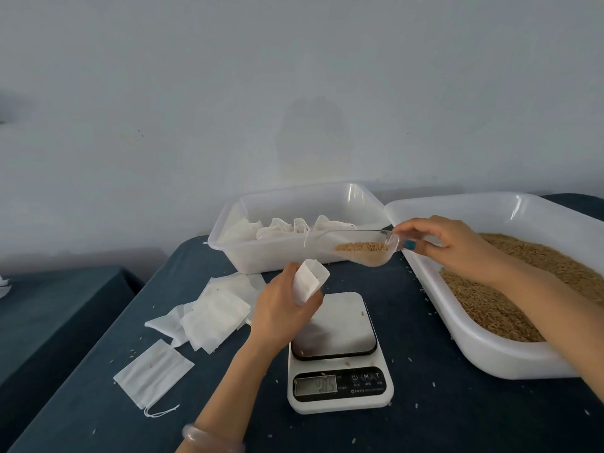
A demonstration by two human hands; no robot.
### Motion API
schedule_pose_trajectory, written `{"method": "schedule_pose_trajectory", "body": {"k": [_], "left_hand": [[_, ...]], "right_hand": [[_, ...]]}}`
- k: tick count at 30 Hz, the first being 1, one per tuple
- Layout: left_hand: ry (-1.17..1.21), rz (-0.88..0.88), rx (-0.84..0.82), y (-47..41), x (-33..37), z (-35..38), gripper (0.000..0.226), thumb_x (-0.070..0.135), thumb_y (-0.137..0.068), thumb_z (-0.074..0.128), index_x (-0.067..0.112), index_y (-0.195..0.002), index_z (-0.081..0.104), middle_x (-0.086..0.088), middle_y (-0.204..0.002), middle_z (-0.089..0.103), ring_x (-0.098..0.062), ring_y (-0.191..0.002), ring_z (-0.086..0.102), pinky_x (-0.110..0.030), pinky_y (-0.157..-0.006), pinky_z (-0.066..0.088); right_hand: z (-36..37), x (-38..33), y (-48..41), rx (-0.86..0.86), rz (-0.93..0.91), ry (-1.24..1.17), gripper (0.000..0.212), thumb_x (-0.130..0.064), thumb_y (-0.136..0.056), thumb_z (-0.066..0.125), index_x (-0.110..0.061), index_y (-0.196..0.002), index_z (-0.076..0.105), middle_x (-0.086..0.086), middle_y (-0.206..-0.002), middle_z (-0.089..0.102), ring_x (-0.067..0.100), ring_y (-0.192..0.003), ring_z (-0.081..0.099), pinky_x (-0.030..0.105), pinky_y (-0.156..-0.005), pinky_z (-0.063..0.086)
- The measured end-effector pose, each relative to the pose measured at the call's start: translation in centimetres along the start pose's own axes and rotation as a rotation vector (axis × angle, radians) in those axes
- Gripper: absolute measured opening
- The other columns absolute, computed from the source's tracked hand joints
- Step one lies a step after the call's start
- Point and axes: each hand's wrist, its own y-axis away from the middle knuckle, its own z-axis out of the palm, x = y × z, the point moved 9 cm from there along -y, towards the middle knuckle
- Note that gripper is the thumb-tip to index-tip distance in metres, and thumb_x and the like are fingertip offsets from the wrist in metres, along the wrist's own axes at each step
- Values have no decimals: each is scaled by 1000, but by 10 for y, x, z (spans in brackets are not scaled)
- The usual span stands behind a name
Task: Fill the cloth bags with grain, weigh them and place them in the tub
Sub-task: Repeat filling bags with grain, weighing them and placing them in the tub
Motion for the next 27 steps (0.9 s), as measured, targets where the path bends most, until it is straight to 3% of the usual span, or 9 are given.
{"method": "schedule_pose_trajectory", "body": {"k": [6, 12, 17, 22, 27], "left_hand": [[-21, -3, 12, 0, -1, -2, 34, 39, -84, 66, 31, -111, 47, 9, -100, 63, -16, -93, 59, -40, -77, 53], [-111, 46, 31, 1, 4, -1, 31, 42, -83, 66, 32, -104, 46, 8, -96, 62, -18, -89, 57, -35, -70, 49], [-178, 103, 53, 2, 9, 0, 43, 45, -82, 66, 30, -119, 50, 7, -99, 63, -18, -92, 57, -33, -71, 47], [-180, 114, 47, 2, 9, 2, 47, 49, -82, 66, 33, -122, 47, 9, -102, 63, -16, -94, 58, -29, -69, 43], [-184, 114, 34, 2, 10, 4, 47, 48, -84, 66, 31, -123, 46, 7, -102, 65, -19, -93, 61, -30, -70, 47]], "right_hand": [[3, -2, -5, 27, -114, 278, 29, -20, -94, 60, -35, -119, 65, -22, -103, 60, 6, -100, 60, 50, -100, 41], [3, -8, -5, 48, -175, 402, 32, -27, -95, 59, -45, -121, 62, -30, -100, 54, 4, -104, 52, 39, -107, 26], [2, -21, -4, 82, -237, 443, 32, -29, -95, 57, -48, -121, 61, -34, -100, 48, 2, -105, 44, 30, -106, 15], [1, -34, -5, 84, -284, 480, 35, -22, -95, 60, -45, -120, 62, -29, -100, 49, -3, -104, 43, 32, -109, 11], [5, -44, -8, 86, -296, 536, 32, -27, -95, 58, -46, -121, 63, -26, -103, 53, 5, -112, 48, 34, -108, 9]]}}
